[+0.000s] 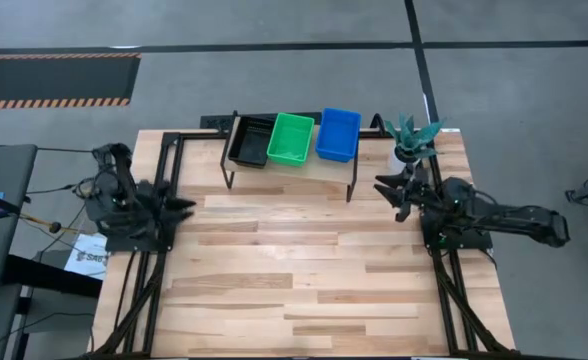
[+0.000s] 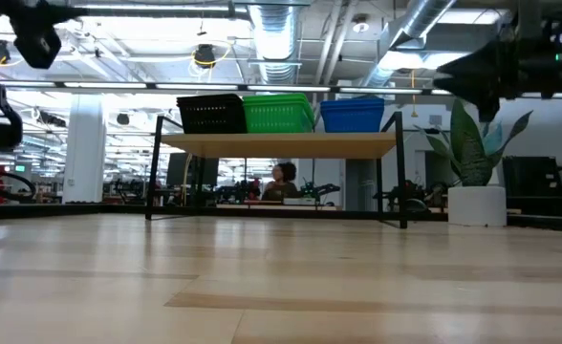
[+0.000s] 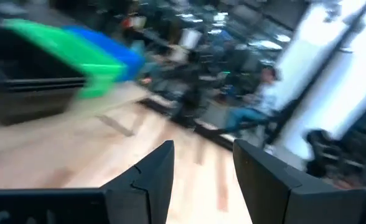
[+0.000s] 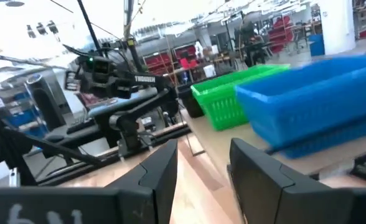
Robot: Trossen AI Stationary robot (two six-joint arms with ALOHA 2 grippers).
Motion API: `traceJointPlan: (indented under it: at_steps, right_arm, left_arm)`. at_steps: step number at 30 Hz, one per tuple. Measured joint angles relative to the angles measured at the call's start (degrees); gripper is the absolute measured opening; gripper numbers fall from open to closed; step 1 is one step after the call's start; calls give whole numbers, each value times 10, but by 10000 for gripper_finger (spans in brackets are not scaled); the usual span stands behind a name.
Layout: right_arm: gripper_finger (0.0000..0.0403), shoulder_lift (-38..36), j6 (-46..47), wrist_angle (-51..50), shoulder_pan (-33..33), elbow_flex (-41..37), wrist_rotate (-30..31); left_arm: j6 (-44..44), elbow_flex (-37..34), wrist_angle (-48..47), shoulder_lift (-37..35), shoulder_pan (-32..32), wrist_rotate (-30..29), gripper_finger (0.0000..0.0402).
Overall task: Stack baskets on shelf by color
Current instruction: Return to Home Position
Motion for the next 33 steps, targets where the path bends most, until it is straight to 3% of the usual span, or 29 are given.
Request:
traceJointPlan:
  at_steps: [3,6,9,16,23,28,33]
  right_arm:
    - [169,1,10,56,10,-43,0]
    - [171,0,12,49,24,-48,1]
    - [172,0,13,49,37,-48,2]
    - [168,0,10,27,46,-48,5]
    - [170,0,10,-25,47,-48,5]
    - [172,0,10,-71,47,-48,5]
    - [169,0,9,-111,47,-48,4]
  left_arm:
    - [93,-50,134,24,1,77,153]
    - [137,-100,236,28,4,168,153]
    - [157,-148,283,25,14,181,153]
    - [189,-200,277,-28,41,212,153]
    - [237,-199,255,-27,64,374,153]
    - [236,-199,199,-27,83,421,153]
    - [227,-198,175,-27,95,519,153]
